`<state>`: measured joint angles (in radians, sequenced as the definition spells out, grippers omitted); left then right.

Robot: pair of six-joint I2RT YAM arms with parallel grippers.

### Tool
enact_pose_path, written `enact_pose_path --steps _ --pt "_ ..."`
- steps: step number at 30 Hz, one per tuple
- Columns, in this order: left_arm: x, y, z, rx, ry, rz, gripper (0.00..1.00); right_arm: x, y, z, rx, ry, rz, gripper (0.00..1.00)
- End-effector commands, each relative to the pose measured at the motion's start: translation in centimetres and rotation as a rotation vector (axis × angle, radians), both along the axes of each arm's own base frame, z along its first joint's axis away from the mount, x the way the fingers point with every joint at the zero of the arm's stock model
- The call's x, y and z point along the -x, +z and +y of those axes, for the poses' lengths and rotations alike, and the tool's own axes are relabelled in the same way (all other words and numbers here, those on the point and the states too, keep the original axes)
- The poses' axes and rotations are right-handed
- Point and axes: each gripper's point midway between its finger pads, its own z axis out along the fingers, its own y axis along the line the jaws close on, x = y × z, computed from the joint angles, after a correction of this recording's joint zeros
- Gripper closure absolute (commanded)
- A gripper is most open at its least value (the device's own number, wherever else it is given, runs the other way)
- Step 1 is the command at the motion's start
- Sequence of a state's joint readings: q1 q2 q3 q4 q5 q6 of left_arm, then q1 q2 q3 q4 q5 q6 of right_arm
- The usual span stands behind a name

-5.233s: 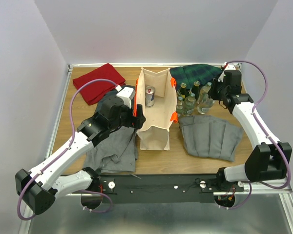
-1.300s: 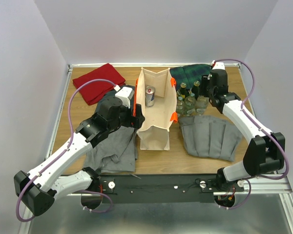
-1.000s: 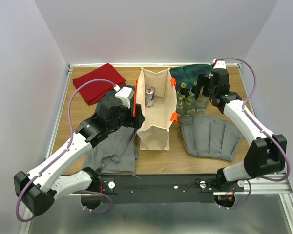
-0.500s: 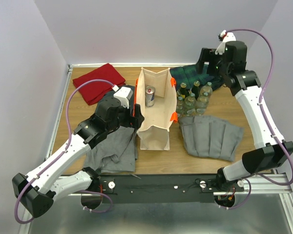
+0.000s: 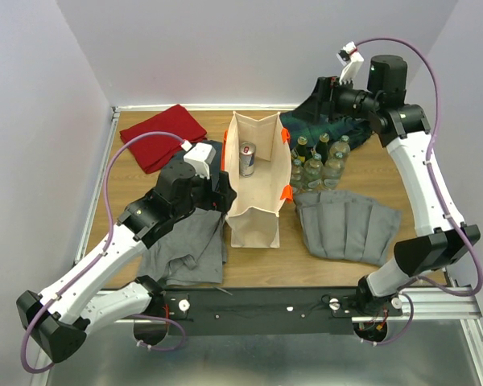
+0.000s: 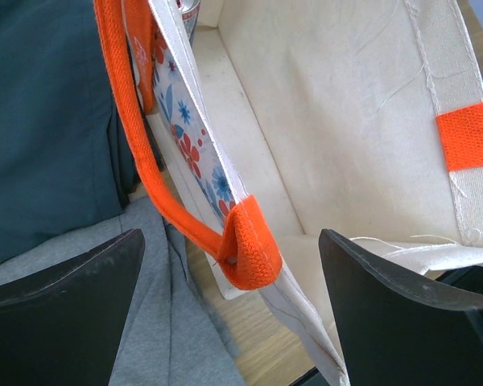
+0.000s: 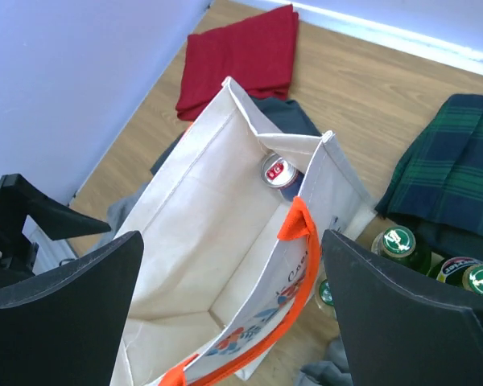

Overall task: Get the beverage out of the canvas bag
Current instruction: Adjust the drink in the canvas bag.

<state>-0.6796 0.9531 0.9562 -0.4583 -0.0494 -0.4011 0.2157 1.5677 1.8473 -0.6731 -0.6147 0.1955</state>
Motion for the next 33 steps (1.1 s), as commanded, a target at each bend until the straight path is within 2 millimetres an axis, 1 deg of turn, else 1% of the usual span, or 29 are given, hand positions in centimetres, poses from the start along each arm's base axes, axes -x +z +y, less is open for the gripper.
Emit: enact_pose_path --steps 1,2,3,4,5,6,8,9,10,11,12,13,15,16,17,18,20,21,22,23,24,25,26,27,29,30,31,33 --pt "0.0 -0.3 0.4 0.002 0.022 0.005 0.01 0.4 -0.4 2.9 0.001 0.075 0.046 0.0" --pt "0.0 -0.4 0.4 0.002 0.021 0.007 0.01 0.2 0.2 3.4 0.024 0.065 0.015 0.0" --pt "0.0 -0.5 0.4 0.001 0.021 0.008 0.01 -0.2 -1.1 4.3 0.067 0.047 0.041 0.0" --pt "0.0 -0.6 0.4 -0.001 0.018 0.012 0.01 -0.3 -1.3 4.8 0.081 0.046 0.041 0.0" --pt "0.0 -0.7 0.4 -0.003 0.018 0.015 0.01 -0.6 -0.9 5.3 0.087 0.043 0.027 0.0" --pt "0.0 -0.8 0.4 -0.006 0.022 0.016 0.01 -0.9 -1.9 6.2 0.111 0.039 0.04 0.0" --pt "-0.1 -0.6 0.5 -0.005 0.028 0.012 0.01 -1.5 -2.4 6.9 0.141 0.008 0.038 0.0" --pt "-0.1 -0.6 0.7 -0.008 0.034 0.011 0.01 -1.6 -2.2 7.4 0.169 -0.016 0.018 0.0" --pt "-0.1 -0.6 0.9 -0.009 0.042 0.006 0.01 -2.1 -3.3 7.9 0.197 -0.025 0.032 0.0" --pt "-0.1 -0.5 1.1 -0.01 0.056 0.004 0.01 -2.2 -3.6 8.4 0.22 -0.031 0.024 0.0" --pt "-0.4 -0.5 1.7 -0.022 0.09 0.0 0.01 -2.0 -3.7 9.2 0.252 -0.036 0.012 0.0" --pt "-0.4 -0.3 2.0 -0.023 0.106 -0.008 0.01 -2.2 -4.9 9.9 0.285 -0.036 0.022 0.0" --pt "-0.6 -0.3 2.4 -0.034 0.122 -0.018 0.01 -1.8 -5.9 11.1 0.349 -0.041 0.009 0.0" --pt "-0.6 -0.3 2.6 -0.04 0.126 -0.02 0.01 -1.8 -6.3 11.4 0.369 -0.049 0.007 0.0" --pt "-0.6 -0.2 2.6 -0.042 0.129 -0.02 0.01 -1.9 -7.3 11.8 0.397 -0.047 0.011 0.0" --pt "-0.6 -0.3 2.7 -0.047 0.132 -0.016 0.01 -1.7 -7.8 12.3 0.421 -0.047 0.008 0.0" --pt "-0.5 -0.3 2.8 -0.048 0.132 -0.018 0.01 -1.8 -9.0 12.4 0.459 -0.071 0.013 0.0" --pt "-0.5 -0.4 2.8 -0.05 0.132 -0.016 0.01 -2.2 -9.2 12.2 0.471 -0.1 0.003 0.0" --pt "-0.5 -0.5 2.9 -0.05 0.134 -0.015 0.01 -2.1 -9.4 12.3 0.48 -0.107 -0.002 0.0" --pt "-0.5 -0.5 2.9 -0.052 0.134 -0.014 0.01 -2.1 -10.5 12.1 0.499 -0.122 0.016 0.0" --pt "-0.5 -0.5 2.9 -0.051 0.134 -0.015 0.01 -2.5 -10.2 11.5 0.502 -0.161 0.001 0.01" --pt "-0.4 -0.5 2.9 -0.051 0.134 -0.013 0.01 -2.5 -10.3 11.3 0.507 -0.173 0.0 0.01" --pt "-0.4 -0.6 3.0 -0.054 0.137 -0.012 0.01 -2.3 -11.2 10.8 0.525 -0.187 0.015 0.02" --pt "-0.4 -0.6 3.0 -0.057 0.138 -0.012 0.01 -2.5 -10.3 10.3 0.512 -0.227 -0.008 0.03" --pt "-0.5 -0.7 3.1 -0.059 0.14 -0.012 0.01 -2.4 -10.3 9.7 0.508 -0.256 -0.021 0.05" --pt "-0.5 -0.7 3.1 -0.059 0.142 -0.013 0.01 -2.3 -11.2 9.5 0.515 -0.26 -0.018 0.07" --pt "-0.5 -0.7 3.0 -0.06 0.138 -0.012 0.01 -2.0 -10.8 9.3 0.506 -0.253 -0.031 0.09" --pt "-0.6 -0.6 2.8 -0.056 0.136 -0.013 0.01 -1.9 -11.8 9.3 0.522 -0.242 -0.022 0.11"
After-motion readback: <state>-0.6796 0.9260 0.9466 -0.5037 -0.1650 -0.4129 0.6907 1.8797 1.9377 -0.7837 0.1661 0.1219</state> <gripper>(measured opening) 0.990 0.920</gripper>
